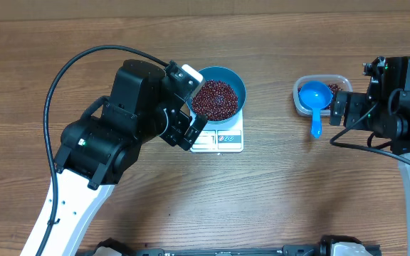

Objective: Scoop item into bowl and weigh 150g on scale

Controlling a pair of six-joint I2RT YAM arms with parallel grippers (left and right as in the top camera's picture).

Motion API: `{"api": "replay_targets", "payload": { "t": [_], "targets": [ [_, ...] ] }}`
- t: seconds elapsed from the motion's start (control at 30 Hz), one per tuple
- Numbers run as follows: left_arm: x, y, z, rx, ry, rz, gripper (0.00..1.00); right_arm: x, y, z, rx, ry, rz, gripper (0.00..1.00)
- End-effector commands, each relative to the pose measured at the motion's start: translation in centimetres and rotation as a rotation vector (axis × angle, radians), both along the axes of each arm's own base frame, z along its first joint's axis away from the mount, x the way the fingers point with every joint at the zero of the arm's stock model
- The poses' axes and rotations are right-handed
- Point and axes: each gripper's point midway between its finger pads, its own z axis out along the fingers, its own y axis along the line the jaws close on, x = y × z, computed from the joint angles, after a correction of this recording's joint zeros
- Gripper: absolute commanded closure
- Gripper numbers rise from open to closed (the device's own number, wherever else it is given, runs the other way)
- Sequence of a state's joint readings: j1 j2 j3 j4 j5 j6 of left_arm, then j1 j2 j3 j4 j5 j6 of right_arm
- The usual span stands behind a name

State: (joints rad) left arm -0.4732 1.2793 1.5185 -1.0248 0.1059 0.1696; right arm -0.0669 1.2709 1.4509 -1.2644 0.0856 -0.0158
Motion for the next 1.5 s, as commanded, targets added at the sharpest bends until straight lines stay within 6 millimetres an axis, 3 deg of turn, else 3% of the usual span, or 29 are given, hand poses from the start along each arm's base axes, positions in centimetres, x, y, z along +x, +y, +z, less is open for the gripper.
{"api": "replay_targets", "payload": {
  "t": [0.0,1.47],
  "targets": [
    [0.08,-0.32,0.82,-0.027,-0.009,-0.004,0.01,0.38,-0.28,1.11,-0.006,-0.034,-0.005,0.0],
    [-0.19,-0.19,0.51,-0.019,0.007,-0.004,0.0,0.38,-0.28,1.11,-0.006,-0.034,-0.005,0.0]
  ]
}}
